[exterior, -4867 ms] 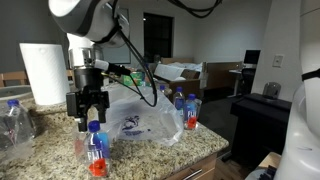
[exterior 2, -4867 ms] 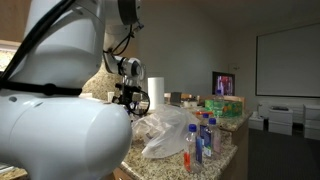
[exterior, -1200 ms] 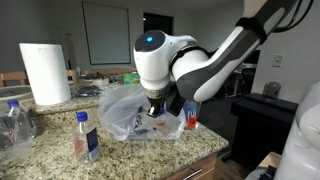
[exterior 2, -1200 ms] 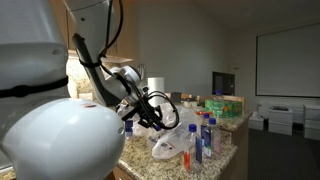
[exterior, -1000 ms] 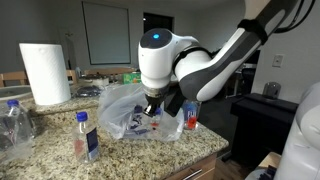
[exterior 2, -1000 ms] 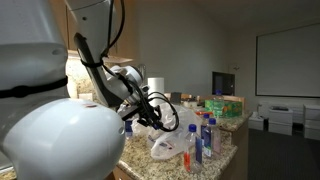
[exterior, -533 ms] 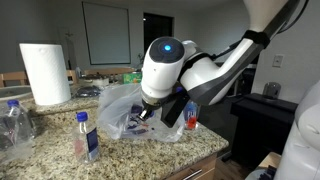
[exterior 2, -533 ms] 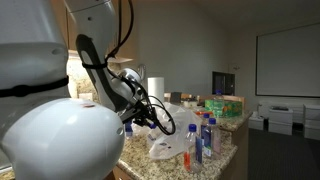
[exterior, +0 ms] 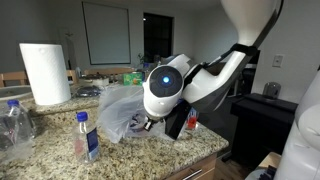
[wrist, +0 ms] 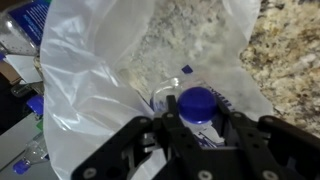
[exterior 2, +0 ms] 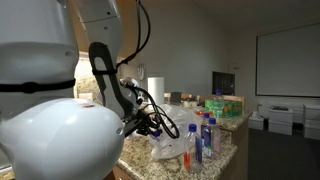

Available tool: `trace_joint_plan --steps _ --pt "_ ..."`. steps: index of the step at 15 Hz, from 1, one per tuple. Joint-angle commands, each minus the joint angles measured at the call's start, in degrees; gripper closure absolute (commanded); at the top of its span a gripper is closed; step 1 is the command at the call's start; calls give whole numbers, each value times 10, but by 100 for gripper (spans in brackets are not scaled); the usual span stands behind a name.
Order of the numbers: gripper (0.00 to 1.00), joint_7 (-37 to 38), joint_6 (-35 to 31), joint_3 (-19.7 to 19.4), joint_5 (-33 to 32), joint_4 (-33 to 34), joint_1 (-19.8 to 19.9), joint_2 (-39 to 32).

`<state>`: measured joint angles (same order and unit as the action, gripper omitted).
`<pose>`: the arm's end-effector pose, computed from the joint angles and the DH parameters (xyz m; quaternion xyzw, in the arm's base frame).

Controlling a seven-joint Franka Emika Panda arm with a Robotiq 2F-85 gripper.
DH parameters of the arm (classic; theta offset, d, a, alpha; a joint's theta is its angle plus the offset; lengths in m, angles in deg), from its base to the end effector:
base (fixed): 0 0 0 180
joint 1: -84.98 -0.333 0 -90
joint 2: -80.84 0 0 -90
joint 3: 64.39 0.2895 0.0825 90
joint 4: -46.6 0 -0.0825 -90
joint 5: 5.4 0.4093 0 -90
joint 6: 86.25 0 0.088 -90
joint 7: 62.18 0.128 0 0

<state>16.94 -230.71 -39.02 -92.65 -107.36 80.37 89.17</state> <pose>0.3740 0.2014 0.2064 0.8833 0.2186 0.3190 0.2650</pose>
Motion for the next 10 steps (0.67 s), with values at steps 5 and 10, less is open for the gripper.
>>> trace_joint_plan --steps 5,10 --pt "7 0 35 -84 -21 34 -63 -77" --pt "0 -147 -11 -117 100 28 -55 -75"
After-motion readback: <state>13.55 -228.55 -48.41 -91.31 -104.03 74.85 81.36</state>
